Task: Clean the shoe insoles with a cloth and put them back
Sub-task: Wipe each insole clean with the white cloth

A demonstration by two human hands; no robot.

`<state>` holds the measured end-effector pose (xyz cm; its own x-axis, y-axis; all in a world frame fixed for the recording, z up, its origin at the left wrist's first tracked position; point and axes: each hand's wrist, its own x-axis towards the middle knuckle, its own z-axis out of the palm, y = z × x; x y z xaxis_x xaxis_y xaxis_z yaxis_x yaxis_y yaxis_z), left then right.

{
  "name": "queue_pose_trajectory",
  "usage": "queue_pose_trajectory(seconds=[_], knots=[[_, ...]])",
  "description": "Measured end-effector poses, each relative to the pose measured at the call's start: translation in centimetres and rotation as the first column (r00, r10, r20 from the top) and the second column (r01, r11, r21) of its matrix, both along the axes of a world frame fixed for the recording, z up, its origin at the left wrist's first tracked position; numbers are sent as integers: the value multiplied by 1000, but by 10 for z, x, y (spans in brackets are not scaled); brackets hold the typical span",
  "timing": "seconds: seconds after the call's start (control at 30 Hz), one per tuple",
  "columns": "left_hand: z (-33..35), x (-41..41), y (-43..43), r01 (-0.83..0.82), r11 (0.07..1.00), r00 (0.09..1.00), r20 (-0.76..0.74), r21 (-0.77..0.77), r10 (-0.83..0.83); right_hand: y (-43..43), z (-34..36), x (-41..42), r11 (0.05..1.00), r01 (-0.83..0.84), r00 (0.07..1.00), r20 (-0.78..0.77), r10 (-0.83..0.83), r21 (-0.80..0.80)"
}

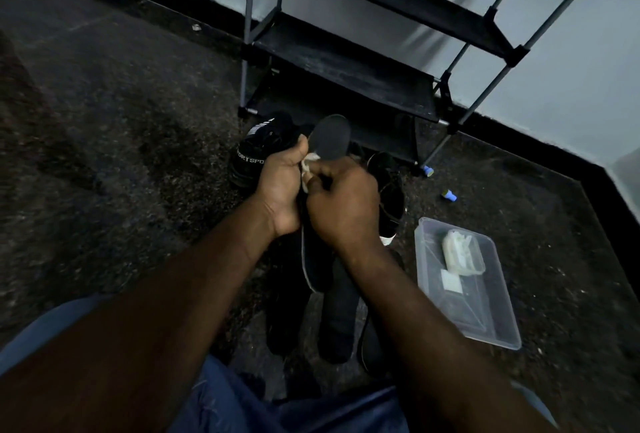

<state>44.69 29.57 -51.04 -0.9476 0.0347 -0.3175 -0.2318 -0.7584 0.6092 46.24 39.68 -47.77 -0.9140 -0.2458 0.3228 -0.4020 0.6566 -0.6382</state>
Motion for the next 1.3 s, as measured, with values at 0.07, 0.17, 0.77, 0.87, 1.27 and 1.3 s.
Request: queue_pose_trajectory(seconds=[0.07,0.17,0.77,0.87,1.27,1.3], knots=[[1,1,0,0,1000,1000,-4,9,0,1,-6,10,997,-25,1000,-3,26,73],[3,2,3,24,999,1000,8,34,-24,11,-12,23,993,-27,1000,8,26,117],[1,2,18,49,998,999,15,35,-49,7,-14,-1,985,170,983,-63,-171,-14],[0,2,17,54,999,999,4,6,-54,2,-8,-13,987,162,986,-50,-162,-9],[13,4,10,-32,989,993,118,146,15,18,-18,45,992,18,997,-83,-8,125],[11,3,10,-48,983,992,121,176,26,20,-19,47,990,16,996,-92,-3,137]])
